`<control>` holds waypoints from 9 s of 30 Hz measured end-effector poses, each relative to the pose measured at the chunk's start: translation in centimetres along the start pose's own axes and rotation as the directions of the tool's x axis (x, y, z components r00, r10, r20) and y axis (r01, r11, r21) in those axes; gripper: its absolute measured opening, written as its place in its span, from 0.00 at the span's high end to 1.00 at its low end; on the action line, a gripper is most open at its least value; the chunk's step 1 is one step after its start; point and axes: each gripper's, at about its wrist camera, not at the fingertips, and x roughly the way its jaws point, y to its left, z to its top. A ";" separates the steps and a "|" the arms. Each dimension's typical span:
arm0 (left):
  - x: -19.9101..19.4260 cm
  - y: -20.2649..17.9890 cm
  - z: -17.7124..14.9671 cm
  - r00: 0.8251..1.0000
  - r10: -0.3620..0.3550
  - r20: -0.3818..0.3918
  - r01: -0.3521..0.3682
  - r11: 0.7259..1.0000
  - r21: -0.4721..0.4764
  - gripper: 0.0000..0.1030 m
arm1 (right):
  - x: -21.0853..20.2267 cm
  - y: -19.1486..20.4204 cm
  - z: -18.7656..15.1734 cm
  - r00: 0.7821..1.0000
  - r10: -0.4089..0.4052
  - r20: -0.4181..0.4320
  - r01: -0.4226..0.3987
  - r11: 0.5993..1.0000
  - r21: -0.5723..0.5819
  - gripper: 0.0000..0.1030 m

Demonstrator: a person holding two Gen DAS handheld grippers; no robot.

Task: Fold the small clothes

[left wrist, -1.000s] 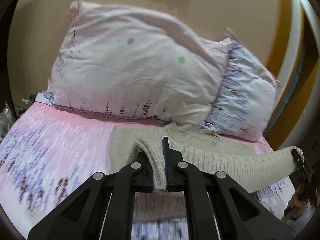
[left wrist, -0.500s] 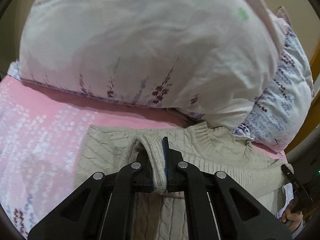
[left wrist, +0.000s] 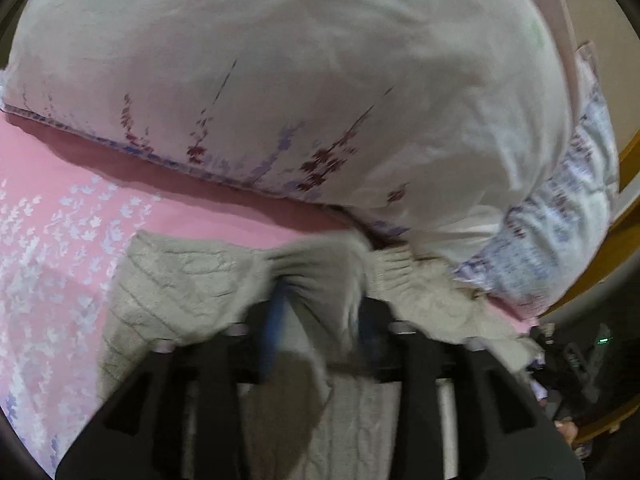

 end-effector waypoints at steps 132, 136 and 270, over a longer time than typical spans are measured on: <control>-3.2 -13.2 -6.0 0.974 -0.223 -0.027 0.224 0.953 0.205 0.10 | -1.8 0.9 -4.1 0.848 0.429 -0.310 -0.412 0.903 0.123 0.36; -0.1 -10.6 -7.0 0.980 -0.133 -0.149 0.155 0.977 0.147 0.15 | 0.0 2.1 -4.7 0.853 0.388 -0.351 -0.376 0.921 0.105 0.50; 6.2 -16.5 -11.9 0.914 -0.285 -0.289 0.309 0.950 0.039 0.44 | -5.5 -9.4 -3.2 0.936 0.249 -0.251 -0.216 0.965 0.149 0.63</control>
